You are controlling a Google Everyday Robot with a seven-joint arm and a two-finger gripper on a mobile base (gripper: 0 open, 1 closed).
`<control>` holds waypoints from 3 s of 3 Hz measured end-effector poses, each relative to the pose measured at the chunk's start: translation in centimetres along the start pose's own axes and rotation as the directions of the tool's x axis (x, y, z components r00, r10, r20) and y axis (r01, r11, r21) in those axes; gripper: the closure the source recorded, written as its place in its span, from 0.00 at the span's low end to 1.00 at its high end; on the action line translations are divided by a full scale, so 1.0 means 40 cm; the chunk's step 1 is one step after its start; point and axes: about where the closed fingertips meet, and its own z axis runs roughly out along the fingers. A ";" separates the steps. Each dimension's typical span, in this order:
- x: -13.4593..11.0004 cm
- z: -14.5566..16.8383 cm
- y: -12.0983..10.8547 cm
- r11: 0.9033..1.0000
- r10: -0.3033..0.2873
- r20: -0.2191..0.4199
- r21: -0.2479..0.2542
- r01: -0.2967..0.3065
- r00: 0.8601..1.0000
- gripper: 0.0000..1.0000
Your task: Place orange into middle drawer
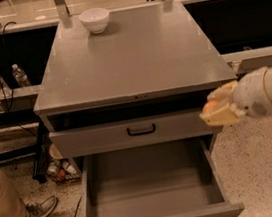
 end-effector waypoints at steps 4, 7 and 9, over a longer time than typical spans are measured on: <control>0.235 0.210 0.149 0.988 0.137 0.006 -0.078 -0.136 0.991 1.00; 0.393 0.530 0.240 0.965 0.232 0.108 -0.151 -0.215 0.967 1.00; 0.385 0.669 0.249 0.964 0.216 0.148 -0.190 -0.187 0.965 1.00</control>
Offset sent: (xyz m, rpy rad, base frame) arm -0.0190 0.0027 -0.0390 0.0079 0.0619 -0.0051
